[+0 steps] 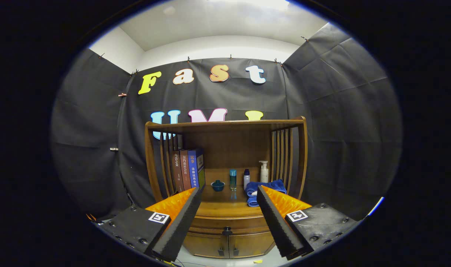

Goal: Pull open the drawer, take out the items inside it, and place them on the countertop above the cabinet.

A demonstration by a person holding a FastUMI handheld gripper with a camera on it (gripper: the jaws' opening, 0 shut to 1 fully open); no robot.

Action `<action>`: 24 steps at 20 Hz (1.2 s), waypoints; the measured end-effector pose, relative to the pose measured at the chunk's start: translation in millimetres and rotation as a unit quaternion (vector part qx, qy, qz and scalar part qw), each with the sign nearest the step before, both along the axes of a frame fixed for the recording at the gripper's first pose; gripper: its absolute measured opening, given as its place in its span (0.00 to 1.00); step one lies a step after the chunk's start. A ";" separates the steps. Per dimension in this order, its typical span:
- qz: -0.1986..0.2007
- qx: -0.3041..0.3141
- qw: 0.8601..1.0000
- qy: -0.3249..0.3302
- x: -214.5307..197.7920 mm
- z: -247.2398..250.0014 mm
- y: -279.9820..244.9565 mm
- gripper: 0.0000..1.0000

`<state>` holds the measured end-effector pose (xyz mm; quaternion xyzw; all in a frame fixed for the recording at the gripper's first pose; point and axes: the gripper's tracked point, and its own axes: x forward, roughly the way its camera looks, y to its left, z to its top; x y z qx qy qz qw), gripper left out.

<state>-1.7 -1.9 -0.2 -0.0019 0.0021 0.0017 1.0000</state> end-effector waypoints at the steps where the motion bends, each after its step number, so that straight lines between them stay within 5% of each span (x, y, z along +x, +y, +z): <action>1: -0.001 0.000 1.000 0.001 -0.6 -0.8 -0.8 0.99; 13: 0.004 0.002 1.000 0.028 12.7 -32.3 3.3 0.99; 24: 0.006 0.018 0.995 0.095 66.3 -119.3 0.2 0.99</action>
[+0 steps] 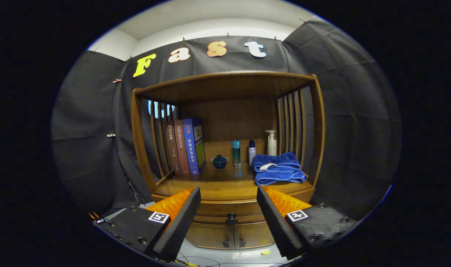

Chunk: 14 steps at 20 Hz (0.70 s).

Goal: Pull open the drawer, take out the items inside it, and place them on the countertop above the cabinet.

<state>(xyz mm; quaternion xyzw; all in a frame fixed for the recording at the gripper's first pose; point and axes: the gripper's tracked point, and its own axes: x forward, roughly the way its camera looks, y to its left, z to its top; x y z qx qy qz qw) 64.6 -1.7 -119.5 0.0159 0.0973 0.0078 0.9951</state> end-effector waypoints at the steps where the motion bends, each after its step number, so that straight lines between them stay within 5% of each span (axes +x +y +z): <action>1: -0.001 -0.001 1.000 0.009 4.2 -11.2 -0.3 0.99; 14: -0.005 0.014 0.992 0.123 65.3 -148.8 -6.6 0.99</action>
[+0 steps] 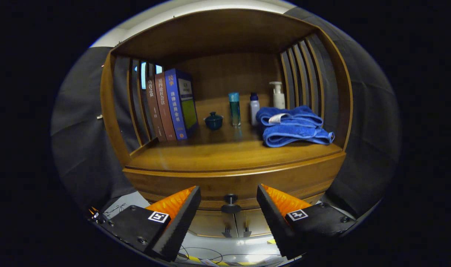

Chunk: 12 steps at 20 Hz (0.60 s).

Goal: Pull open the drawer, take out the items inside it, and place them on the countertop above the cabinet.

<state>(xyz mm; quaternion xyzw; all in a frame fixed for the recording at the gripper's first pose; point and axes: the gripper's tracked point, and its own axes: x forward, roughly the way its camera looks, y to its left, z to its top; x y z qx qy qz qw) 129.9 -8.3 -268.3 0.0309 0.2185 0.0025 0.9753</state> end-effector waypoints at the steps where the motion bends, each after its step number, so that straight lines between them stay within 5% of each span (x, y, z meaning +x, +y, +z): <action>1: -0.001 -0.001 1.000 0.009 2.3 -10.6 -1.0 1.00; 9: -0.011 0.011 0.998 0.059 20.0 -64.5 -2.6 0.97; 12: -0.007 0.007 0.997 0.075 22.9 -73.8 -1.3 0.76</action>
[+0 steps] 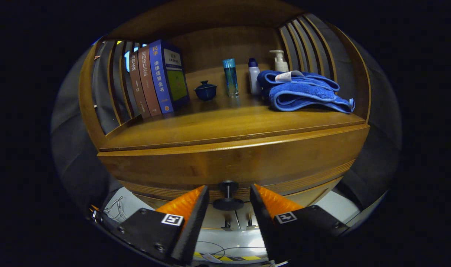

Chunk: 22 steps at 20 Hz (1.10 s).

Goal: Pull open the drawer, take out the items inside it, and place them on the countertop above the cabinet.

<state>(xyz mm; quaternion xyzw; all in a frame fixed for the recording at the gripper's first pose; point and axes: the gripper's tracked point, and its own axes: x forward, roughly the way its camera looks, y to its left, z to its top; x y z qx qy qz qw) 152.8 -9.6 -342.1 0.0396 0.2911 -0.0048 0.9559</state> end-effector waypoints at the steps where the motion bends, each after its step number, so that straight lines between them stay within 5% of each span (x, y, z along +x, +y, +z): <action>1: 0.002 -0.005 1.000 0.007 -2.1 -0.7 -0.4 0.65; 2: 0.003 -0.011 1.000 0.009 -1.0 -1.4 -1.2 0.54; 7: 0.002 -0.023 1.000 0.012 0.2 -4.6 -1.5 0.33; 15: 0.008 -0.034 0.999 0.025 -7.6 -3.8 -2.3 0.34; 22: 0.008 -0.035 0.998 0.045 -55.8 0.6 -1.7 0.34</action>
